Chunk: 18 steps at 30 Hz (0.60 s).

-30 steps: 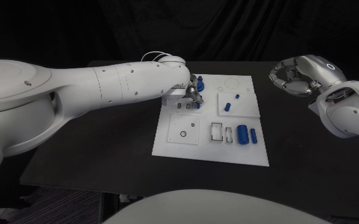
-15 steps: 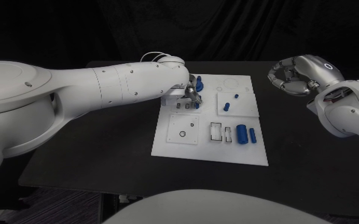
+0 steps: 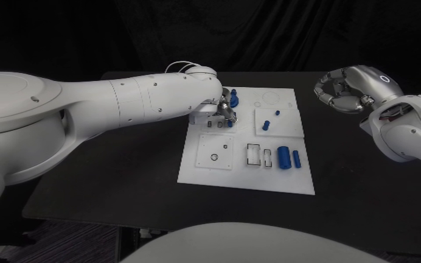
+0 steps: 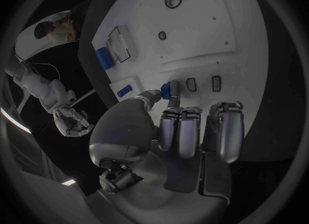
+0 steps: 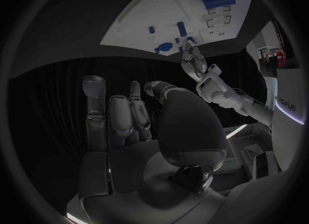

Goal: Assemble the parts on the task board

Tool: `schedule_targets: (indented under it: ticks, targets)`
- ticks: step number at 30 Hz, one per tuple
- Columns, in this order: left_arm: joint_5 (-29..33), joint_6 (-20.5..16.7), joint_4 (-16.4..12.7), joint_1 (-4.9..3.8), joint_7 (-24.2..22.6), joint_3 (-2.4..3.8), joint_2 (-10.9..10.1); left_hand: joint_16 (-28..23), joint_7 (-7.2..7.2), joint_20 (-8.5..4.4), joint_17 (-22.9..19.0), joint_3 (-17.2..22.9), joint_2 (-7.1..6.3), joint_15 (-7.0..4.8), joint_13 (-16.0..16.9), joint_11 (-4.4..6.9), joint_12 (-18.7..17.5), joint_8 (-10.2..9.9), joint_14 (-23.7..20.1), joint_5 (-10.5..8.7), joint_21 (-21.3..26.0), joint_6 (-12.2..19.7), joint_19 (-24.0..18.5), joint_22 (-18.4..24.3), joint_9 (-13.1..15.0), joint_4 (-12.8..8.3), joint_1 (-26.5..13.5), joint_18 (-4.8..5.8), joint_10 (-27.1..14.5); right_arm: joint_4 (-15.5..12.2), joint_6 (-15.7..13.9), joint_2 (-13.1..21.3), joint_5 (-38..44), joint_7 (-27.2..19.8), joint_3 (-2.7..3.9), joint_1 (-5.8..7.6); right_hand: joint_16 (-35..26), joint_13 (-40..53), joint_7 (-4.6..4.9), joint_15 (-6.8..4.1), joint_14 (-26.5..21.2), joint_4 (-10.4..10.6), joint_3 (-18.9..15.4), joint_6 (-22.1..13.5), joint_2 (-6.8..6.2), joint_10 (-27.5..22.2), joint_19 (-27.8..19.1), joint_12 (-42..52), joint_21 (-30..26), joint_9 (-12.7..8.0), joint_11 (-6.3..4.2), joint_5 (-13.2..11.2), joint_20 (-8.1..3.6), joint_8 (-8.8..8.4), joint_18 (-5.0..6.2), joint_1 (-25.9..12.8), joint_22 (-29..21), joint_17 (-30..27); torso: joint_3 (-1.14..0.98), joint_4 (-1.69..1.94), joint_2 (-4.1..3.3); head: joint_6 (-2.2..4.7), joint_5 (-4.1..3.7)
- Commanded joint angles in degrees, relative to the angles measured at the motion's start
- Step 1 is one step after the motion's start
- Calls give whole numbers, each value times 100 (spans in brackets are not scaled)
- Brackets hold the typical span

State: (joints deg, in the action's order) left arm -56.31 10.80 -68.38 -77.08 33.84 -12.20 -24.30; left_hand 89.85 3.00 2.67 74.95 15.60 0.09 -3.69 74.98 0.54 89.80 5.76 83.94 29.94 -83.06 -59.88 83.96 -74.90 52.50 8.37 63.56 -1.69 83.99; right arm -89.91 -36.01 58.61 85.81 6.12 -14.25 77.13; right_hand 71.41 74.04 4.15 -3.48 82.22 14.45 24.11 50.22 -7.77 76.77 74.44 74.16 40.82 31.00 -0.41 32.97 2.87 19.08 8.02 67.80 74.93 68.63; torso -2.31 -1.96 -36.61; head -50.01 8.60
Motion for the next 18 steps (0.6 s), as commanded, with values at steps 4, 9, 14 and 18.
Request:
schedule_targets:
  ticks: [4,9,14,18]
  targets:
    - [14,83,-14,20,-112,2,-9,15,-1,-34,1505,280,-68,-40,1502,56,20,-28,606,142,36,-4,119,-1007,45,-142,36,-46,601,8,-19,-4,35,46,5,-20,-23,-1,-5,-35,-9,-55,17,29,-3,1,17,-9,-14,13,-42,23,-9,45,-16,72,446,-1,0,9,4,1,10]
    - [14,83,-23,20,-112,2,-27,15,2,-32,1505,398,-99,-40,1502,55,20,-25,606,202,41,-2,118,-1010,63,-196,9,-46,601,11,-9,-6,35,56,5,-29,-24,-1,-5,-36,-8,-64,22,29,-2,1,18,-10,-15,16,-43,23,-10,48,-17,82,447,-1,2,15,4,1,15]
    - [14,74,-37,20,-116,2,-41,15,2,-32,1505,452,-119,-39,1502,54,20,-22,606,221,38,-2,121,-1014,73,-225,-4,-45,601,16,-1,-9,35,62,5,-37,-27,-3,-5,-36,-10,-70,26,29,0,-1,18,-13,-19,19,-43,23,-10,50,-16,89,447,-5,7,22,8,1,24]
    - [14,58,-50,21,-117,2,-55,15,1,-32,1505,500,-137,-39,1502,55,20,-18,606,228,37,-5,123,-1018,84,-256,-12,-44,601,23,10,-12,35,70,5,-41,-32,-7,-5,-37,-11,-76,31,30,3,-3,19,-17,-18,21,-43,23,-11,52,-17,97,448,-9,9,19,10,1,35]
